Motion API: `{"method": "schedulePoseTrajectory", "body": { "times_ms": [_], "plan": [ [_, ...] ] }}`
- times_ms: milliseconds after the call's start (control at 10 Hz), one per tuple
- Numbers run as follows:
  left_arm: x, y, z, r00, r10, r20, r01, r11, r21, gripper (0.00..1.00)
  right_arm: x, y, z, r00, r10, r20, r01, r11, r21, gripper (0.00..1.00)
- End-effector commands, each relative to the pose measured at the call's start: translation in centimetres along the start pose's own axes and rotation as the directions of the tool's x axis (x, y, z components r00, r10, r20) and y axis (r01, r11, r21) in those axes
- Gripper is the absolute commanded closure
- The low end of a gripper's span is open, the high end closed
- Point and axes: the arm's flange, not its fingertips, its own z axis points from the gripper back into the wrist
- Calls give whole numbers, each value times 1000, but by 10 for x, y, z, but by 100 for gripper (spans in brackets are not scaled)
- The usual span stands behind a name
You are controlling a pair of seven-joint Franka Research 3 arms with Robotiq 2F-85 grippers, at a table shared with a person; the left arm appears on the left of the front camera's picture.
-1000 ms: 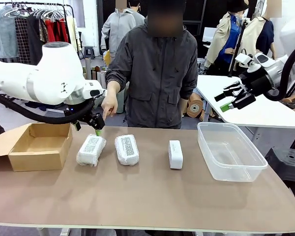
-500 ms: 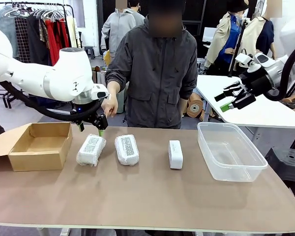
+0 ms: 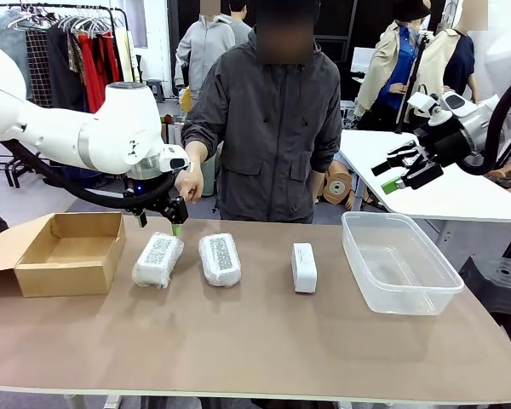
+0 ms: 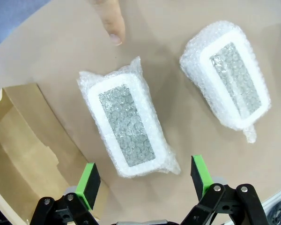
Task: Separate and place wrapped and unwrapped clocks.
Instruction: Pick up the Digital clock indicated by the person.
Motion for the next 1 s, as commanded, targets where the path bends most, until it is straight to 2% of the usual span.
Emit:
{"method": "schedulePoseTrajectory", "body": {
  "times_ms": [0, 100, 200, 500, 700, 900],
  "plan": [
    [0, 0, 0, 1000, 0, 0, 0, 1000, 0, 0, 2, 0, 0, 1000, 4, 0, -4, 1000, 1, 0],
    [-9, -2, 4, 994, 99, -57, -98, 995, 20, 0, 2, 0, 0, 1000, 4, 0, -4, 1000, 1, 0],
    [-7, 8, -5, 987, 143, -69, -144, 990, 5, 0, 2, 0, 0, 1000, 4, 0, -4, 1000, 1, 0],
    [-5, 20, -30, 971, 231, -54, -228, 972, 55, 0, 2, 0, 0, 1000, 4, 0, -4, 1000, 1, 0],
    [-3, 23, -46, 981, 192, -24, -190, 981, 43, 0, 2, 0, 0, 1000, 4, 0, -4, 1000, 1, 0],
    [1, 26, -59, 984, 171, -54, -169, 985, 35, 0, 2, 0, 0, 1000, 4, 0, -4, 1000, 1, 0]
  ]
}}
